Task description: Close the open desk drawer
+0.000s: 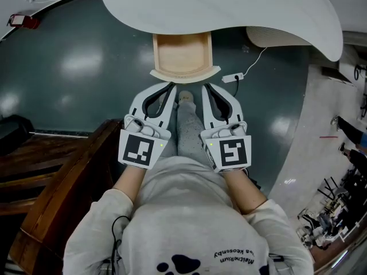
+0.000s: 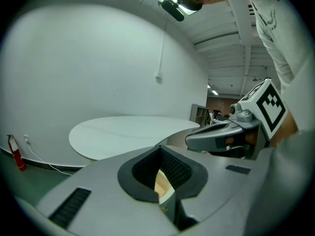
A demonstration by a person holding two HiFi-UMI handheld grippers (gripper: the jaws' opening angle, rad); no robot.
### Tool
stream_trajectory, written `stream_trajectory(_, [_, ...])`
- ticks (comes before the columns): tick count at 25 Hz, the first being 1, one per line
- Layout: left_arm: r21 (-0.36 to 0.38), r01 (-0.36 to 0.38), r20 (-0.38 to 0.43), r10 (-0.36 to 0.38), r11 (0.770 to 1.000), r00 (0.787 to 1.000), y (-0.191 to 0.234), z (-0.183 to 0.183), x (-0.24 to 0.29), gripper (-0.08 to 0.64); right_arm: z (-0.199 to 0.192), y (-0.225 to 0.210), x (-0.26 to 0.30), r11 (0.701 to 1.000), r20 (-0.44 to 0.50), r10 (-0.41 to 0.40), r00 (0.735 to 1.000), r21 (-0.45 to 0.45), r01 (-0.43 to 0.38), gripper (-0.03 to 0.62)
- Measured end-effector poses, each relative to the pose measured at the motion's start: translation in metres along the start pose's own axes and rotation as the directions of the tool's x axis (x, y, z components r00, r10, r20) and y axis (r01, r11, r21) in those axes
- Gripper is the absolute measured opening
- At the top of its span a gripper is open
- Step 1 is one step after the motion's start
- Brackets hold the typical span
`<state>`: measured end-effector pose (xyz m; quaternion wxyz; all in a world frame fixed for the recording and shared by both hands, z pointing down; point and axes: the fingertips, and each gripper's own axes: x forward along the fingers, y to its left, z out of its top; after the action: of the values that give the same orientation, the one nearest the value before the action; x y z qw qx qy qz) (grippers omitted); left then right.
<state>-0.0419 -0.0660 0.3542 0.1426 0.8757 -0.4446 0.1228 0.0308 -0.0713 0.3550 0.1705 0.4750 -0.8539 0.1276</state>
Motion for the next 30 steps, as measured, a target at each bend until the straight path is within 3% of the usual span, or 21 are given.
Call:
stream_trajectory(5, [0.03, 0.025, -0.002, -0.025, 0.999, 1.0, 0.001, -0.019, 0.013, 0.008, -0.028, 0.006, 0.009, 1.0, -0.041, 0.001, 0.999, 0.002, -0.001, 0.017])
stream_trajectory(11, [0.007, 0.036, -0.029, -0.036, 0.999, 0.999, 0.006, -0.047, 0.024, 0.008, -0.051, 0.011, 0.02, 0.999, -0.073, 0.0, 0.997, 0.033, 0.002, 0.017])
stream_trajectory(30, [0.005, 0.058, -0.142, -0.057, 0.998, 0.988, 0.015, -0.132, 0.031, 0.008, -0.147, 0.028, 0.056, 0.999, -0.228, 0.033, 0.973, 0.008, -0.033, 0.017])
